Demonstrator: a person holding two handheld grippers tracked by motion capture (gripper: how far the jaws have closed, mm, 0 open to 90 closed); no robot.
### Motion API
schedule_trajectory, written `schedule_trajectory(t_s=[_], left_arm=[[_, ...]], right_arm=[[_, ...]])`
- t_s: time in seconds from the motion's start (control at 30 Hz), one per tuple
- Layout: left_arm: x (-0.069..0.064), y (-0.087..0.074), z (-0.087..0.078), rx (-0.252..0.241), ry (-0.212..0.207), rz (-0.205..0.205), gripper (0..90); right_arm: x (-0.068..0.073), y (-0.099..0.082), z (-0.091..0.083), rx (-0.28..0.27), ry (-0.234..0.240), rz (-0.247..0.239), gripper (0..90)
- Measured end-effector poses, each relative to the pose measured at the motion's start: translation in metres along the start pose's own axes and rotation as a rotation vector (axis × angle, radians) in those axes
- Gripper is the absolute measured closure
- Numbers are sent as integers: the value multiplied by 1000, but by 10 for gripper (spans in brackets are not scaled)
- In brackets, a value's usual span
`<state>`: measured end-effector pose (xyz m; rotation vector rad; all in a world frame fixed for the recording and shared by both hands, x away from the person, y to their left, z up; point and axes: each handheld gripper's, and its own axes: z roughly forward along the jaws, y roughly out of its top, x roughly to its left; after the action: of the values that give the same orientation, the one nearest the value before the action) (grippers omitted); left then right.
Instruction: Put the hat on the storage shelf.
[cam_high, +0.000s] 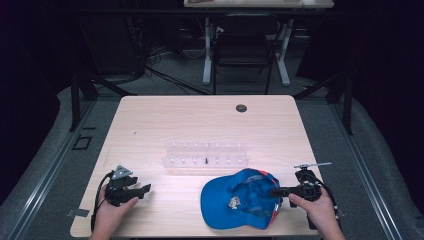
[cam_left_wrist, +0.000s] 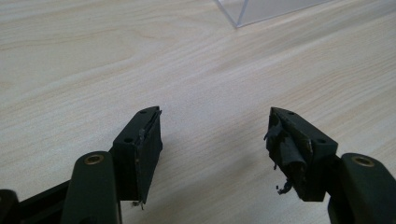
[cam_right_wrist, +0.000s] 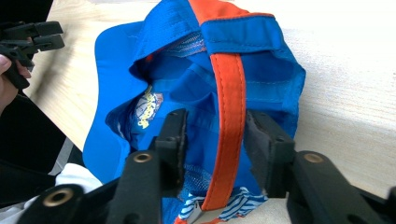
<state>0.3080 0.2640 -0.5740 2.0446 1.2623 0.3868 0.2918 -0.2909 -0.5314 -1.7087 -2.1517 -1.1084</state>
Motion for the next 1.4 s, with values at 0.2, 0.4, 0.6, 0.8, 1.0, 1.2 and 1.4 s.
schedule_trajectory(t_s=[0.2,0.4,0.6,0.8,1.0,1.2,1.4], left_arm=[[0,0,0,0,2,2,358],[0,0,0,-2,-2,-5,362],[0,0,0,0,0,2,362],[0,0,0,1,1,4,362],[0,0,0,-1,3,-3,362],[0,0,0,-2,7,-8,362],[0,0,-1,-7,3,-16,364]], right_arm=[[-2,3,0,24,35,6,631],[-2,2,0,31,49,7,654],[-3,2,-2,11,50,3,643],[-2,2,-1,34,48,0,650],[-1,2,-4,48,52,0,709],[2,5,-10,59,75,13,770],[7,9,-15,66,72,9,774]])
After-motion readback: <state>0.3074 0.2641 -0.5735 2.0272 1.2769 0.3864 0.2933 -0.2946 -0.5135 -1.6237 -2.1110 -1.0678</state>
